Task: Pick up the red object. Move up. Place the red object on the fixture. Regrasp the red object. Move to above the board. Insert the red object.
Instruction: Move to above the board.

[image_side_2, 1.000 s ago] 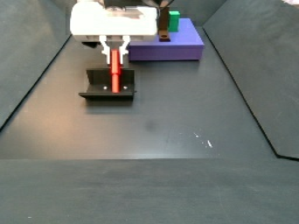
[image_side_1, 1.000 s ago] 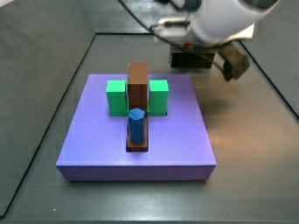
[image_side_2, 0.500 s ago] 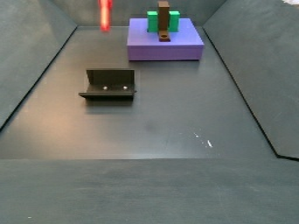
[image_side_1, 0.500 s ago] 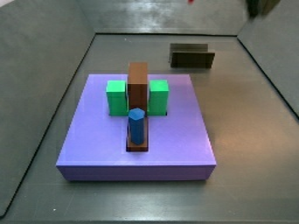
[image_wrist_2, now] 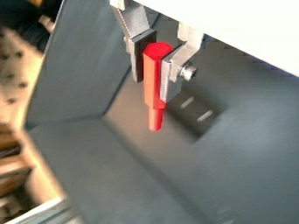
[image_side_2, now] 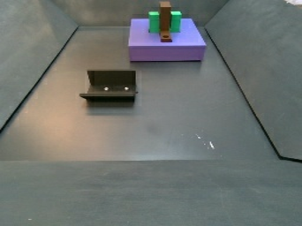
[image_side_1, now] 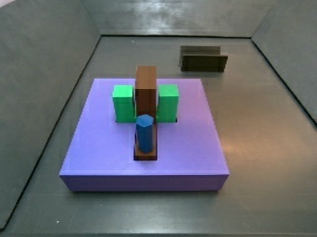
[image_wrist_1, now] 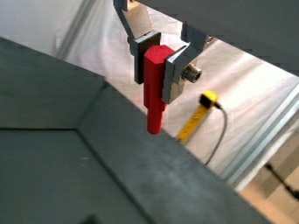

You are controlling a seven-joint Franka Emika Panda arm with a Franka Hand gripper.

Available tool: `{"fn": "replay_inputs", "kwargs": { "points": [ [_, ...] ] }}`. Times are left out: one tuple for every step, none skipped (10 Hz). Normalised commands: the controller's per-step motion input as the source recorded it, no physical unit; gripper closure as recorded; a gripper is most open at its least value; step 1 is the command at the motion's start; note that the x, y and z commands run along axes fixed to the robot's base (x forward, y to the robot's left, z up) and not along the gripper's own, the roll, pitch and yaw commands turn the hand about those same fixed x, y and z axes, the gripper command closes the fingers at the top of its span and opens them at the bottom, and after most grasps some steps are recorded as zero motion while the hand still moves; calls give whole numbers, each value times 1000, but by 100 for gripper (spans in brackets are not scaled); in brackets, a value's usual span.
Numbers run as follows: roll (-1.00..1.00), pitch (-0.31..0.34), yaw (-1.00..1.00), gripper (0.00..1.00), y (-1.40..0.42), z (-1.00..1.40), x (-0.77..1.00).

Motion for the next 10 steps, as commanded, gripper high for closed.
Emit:
{"fn": "replay_inputs", "kwargs": {
  "points": [
    [-1000,44,-83,100,-1400,265,-907],
    [-1000,48,-81,100,-1400,247,-908],
    [-1000,55,-78,100,-1400,249,-898],
    [-1000,59,-75,100,-1400,243,-899],
    [-1000,57,-65,100,-621,109,-450],
    [-1000,60,-62,100,-271,30,-232],
    [-1000,54,-50,100,-107,36,-109],
    [-1000,43,-51,100,-84,26,-105],
    [-1000,30,-41,100,-6,-1,-86],
    [-925,18,-41,100,12,4,-69]
  ]
}}
